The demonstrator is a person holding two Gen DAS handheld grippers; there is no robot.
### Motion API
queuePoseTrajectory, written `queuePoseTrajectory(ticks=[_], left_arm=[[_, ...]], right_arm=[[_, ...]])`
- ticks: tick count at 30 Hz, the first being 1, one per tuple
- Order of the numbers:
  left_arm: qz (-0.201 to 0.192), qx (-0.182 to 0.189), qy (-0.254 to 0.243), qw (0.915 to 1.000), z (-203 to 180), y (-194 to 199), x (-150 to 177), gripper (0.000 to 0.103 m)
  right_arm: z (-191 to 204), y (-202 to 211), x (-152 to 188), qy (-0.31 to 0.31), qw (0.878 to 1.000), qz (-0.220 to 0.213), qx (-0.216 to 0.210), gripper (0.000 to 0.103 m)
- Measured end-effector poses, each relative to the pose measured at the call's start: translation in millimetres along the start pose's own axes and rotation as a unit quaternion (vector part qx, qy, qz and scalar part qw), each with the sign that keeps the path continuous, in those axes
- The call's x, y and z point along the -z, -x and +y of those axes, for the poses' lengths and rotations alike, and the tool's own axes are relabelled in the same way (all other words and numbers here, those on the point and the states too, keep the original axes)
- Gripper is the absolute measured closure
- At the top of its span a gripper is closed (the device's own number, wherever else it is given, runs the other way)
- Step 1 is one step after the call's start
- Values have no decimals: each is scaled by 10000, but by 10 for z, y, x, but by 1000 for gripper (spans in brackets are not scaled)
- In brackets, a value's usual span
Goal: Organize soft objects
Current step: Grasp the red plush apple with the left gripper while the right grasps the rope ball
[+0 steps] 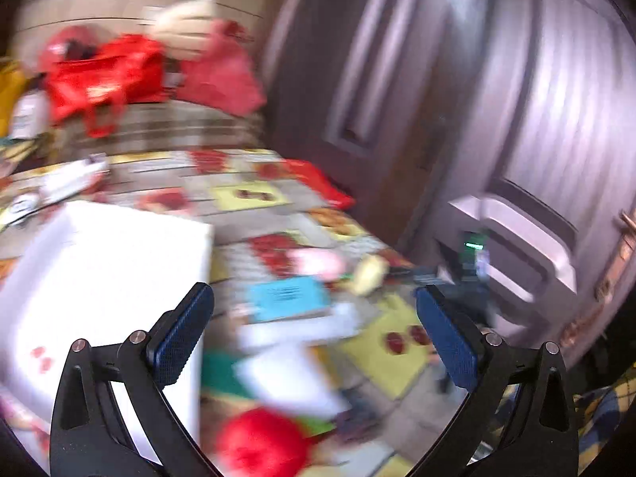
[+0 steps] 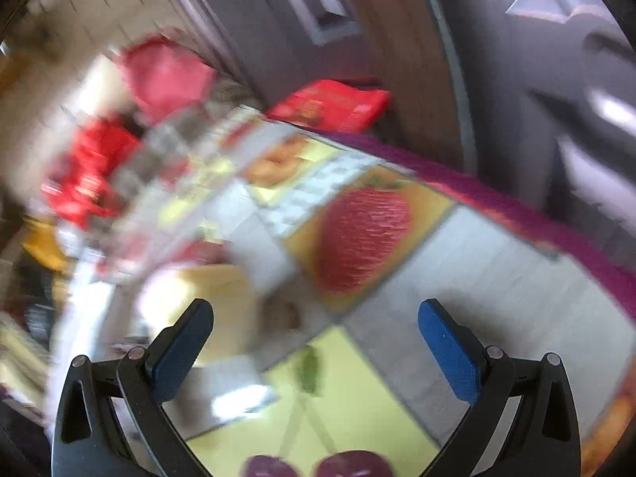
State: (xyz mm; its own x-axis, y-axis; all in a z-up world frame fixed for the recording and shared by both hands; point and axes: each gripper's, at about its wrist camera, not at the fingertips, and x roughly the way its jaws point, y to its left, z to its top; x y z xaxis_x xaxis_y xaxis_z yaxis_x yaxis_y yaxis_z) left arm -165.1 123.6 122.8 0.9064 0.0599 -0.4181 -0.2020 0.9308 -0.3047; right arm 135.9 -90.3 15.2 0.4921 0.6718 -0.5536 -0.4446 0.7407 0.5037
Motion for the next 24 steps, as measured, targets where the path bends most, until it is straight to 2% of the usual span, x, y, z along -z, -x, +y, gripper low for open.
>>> queuePoseTrajectory(ticks=[2, 4, 6, 8, 11, 14, 16, 20, 22, 24], left_arm=[[-41, -246, 144, 9996, 215, 170, 44, 0], [32, -517, 159, 9985, 374, 305, 132, 0], [212, -533, 46, 9983, 462, 331, 217, 0], [476, -409, -160, 9979, 421, 293, 386, 0], [920, -410, -605, 9931, 243, 181, 616, 0], [1202, -463, -1126, 9853, 32, 2, 782, 0], [1361, -413, -1237, 9821, -30, -109, 842, 0], [1581, -399, -1198, 9793, -18, -255, 885, 1], [1698, -412, -1146, 9779, 14, -317, 903, 4], [1792, -402, -1107, 9767, 38, -380, 917, 7]], right_arm=[[-54, 93, 3, -144, 9961, -184, -854, 0], [37, 201, 11, 185, 9940, -190, -1057, 0], [269, 329, 80, 1010, 9861, 3, -1319, 0], [546, 495, 227, 1912, 9685, 120, -1591, 0], [858, 649, 470, 2883, 9410, 303, -1746, 0], [1050, 591, 722, 3449, 9136, 972, -1922, 0], [1174, 536, 905, 3699, 8955, 1371, -2060, 0], [1347, 487, 1232, 4299, 8631, 1665, -2062, 2], [1378, 497, 1323, 4455, 8541, 1752, -2036, 4], [1405, 443, 1360, 4520, 8505, 1837, -1965, 4]])
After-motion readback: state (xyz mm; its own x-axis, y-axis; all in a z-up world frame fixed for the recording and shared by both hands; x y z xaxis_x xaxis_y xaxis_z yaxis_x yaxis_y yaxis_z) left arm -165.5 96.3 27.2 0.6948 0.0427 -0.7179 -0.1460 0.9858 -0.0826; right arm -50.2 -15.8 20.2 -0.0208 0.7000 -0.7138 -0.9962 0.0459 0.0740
